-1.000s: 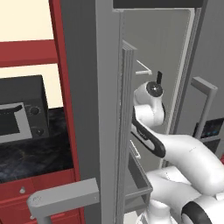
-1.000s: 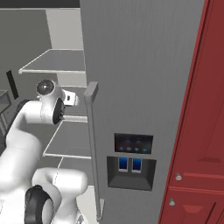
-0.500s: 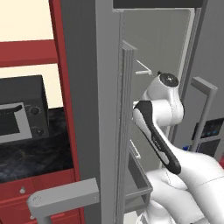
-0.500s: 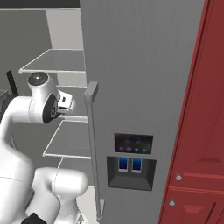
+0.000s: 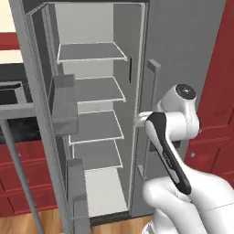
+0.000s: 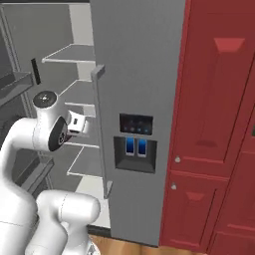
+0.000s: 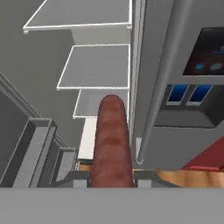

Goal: Retrieve the sausage and cheese from the fridge and place them on the cutting board on the counter.

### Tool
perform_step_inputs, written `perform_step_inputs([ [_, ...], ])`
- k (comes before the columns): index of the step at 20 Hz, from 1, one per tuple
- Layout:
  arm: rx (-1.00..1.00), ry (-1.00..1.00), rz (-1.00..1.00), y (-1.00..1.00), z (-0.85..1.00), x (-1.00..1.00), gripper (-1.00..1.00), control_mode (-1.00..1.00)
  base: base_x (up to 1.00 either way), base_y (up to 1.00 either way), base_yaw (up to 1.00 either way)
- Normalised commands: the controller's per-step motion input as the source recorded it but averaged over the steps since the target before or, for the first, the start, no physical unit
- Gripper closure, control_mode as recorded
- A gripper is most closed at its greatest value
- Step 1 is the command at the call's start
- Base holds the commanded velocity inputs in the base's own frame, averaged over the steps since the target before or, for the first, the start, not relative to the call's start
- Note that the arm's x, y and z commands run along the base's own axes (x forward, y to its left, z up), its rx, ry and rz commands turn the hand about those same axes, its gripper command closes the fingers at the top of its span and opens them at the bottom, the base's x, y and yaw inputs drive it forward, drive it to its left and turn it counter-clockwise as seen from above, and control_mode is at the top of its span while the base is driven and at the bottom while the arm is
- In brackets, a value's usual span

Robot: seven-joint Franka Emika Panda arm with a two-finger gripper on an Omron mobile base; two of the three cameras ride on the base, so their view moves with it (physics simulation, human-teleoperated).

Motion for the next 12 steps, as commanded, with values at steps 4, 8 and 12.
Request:
perform_step_inputs([
  [4, 0.00, 0.00, 0.00, 0.00, 0.00, 0.00, 1.00, 1.00, -0.61, -0.04, 0.82],
  [8, 0.00, 0.00, 0.00, 0.00, 0.00, 0.00, 1.00, 1.00, -0.60, 0.00, 0.83],
  [12, 0.00, 0.00, 0.00, 0.00, 0.00, 0.00, 1.00, 1.00, -0.72, 0.00, 0.79],
])
